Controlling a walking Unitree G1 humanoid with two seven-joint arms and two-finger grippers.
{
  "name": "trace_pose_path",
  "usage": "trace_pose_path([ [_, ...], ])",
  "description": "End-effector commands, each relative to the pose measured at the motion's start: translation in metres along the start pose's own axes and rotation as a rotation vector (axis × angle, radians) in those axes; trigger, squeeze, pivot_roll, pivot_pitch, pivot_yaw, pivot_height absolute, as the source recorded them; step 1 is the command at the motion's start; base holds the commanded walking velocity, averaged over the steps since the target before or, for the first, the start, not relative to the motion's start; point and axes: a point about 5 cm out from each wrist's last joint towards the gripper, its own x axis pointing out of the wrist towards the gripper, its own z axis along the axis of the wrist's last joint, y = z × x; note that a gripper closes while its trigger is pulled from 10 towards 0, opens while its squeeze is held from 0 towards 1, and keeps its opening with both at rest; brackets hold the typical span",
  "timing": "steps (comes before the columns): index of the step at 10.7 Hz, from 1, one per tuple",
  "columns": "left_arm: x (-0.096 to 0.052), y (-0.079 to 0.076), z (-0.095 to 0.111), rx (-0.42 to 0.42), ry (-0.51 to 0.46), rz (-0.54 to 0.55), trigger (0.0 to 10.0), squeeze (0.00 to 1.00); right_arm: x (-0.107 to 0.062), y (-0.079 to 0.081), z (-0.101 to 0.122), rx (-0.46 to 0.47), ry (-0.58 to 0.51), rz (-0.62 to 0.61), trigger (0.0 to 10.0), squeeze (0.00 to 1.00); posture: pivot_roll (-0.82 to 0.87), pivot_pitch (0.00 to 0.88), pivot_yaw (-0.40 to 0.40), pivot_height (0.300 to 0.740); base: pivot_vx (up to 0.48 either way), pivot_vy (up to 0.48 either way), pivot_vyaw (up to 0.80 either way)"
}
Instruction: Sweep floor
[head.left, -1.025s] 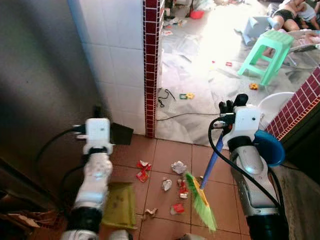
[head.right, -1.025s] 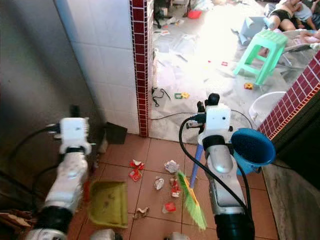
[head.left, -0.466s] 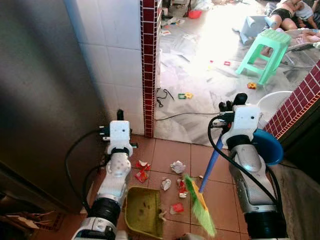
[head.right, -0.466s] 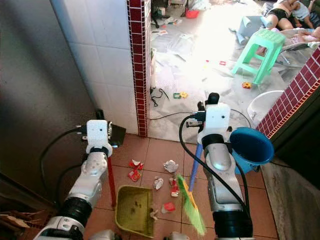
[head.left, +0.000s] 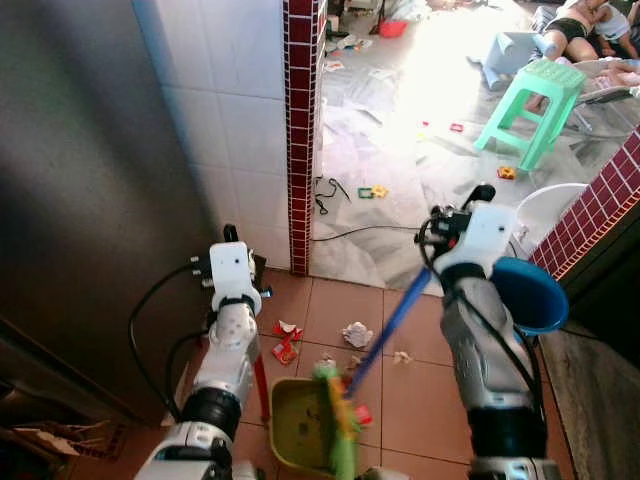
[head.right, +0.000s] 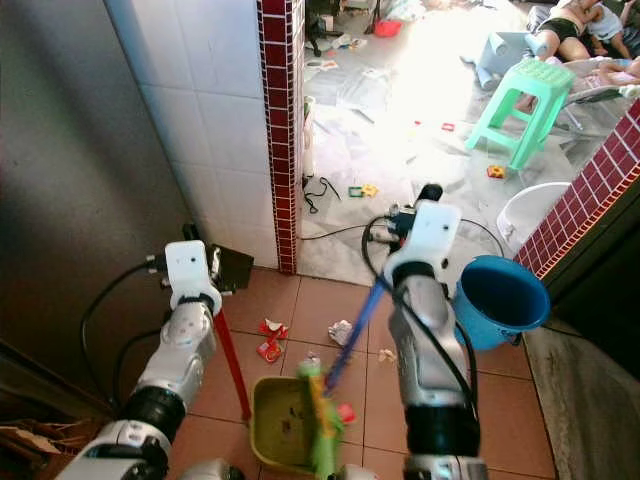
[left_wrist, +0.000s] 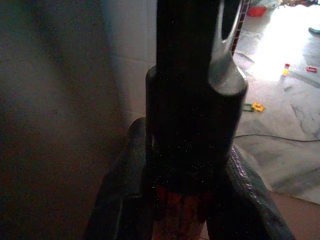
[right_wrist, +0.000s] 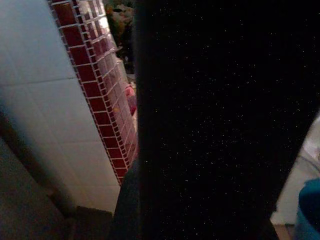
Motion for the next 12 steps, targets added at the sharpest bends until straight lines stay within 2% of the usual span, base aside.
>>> trace_pose_path([
  [1,0.003,-0.004,0.005,-0.009,-0.017,-0.015,10.0,0.00,0.004,0.003,0.012,0.077,-0.023,0.008,10.0,0.00,-0.10,0.000,-0.009,0.740,0.000,0.000,0.00],
  [2,0.003,-0.004,0.005,-0.011,-0.018,-0.016,10.0,0.00,0.005,0.006,0.015,0.101,-0.017,0.034,10.0,0.00,-0.10,0.000,-0.009,0.740,0.000,0.000,0.00],
  [4,0.004,-0.005,0.004,-0.024,-0.012,-0.016,10.0,0.00,0.008,0.019,0.039,0.056,-0.116,0.176,10.0,0.00,-0.10,0.000,-0.007,0.740,0.000,0.000,0.00],
  [5,0.004,-0.004,0.009,-0.041,-0.047,-0.014,10.0,0.00,0.011,0.022,0.053,0.010,-0.180,0.213,10.0,0.00,-0.10,0.000,-0.004,0.740,0.000,0.000,0.00],
  [6,0.004,-0.002,0.019,-0.029,-0.112,-0.012,10.0,0.00,0.010,0.021,0.064,-0.115,-0.266,0.232,10.0,0.00,-0.10,0.000,-0.002,0.740,0.000,0.000,0.00],
  [7,0.004,0.002,0.031,0.015,-0.183,-0.012,10.0,0.00,0.009,0.018,0.071,-0.171,-0.313,0.228,10.0,0.00,-0.11,0.000,0.000,0.740,0.000,0.000,0.00],
  [9,-0.002,0.008,0.030,0.001,-0.170,0.004,10.0,0.00,0.010,0.000,0.067,-0.229,-0.306,0.160,10.0,0.00,-0.09,0.000,-0.002,0.740,0.000,0.000,0.00],
  [12,-0.009,0.018,0.028,0.108,-0.129,0.030,10.0,0.00,0.006,-0.008,0.047,-0.306,-0.249,0.141,10.0,0.00,-0.09,0.000,-0.002,0.740,0.000,0.000,0.00],
])
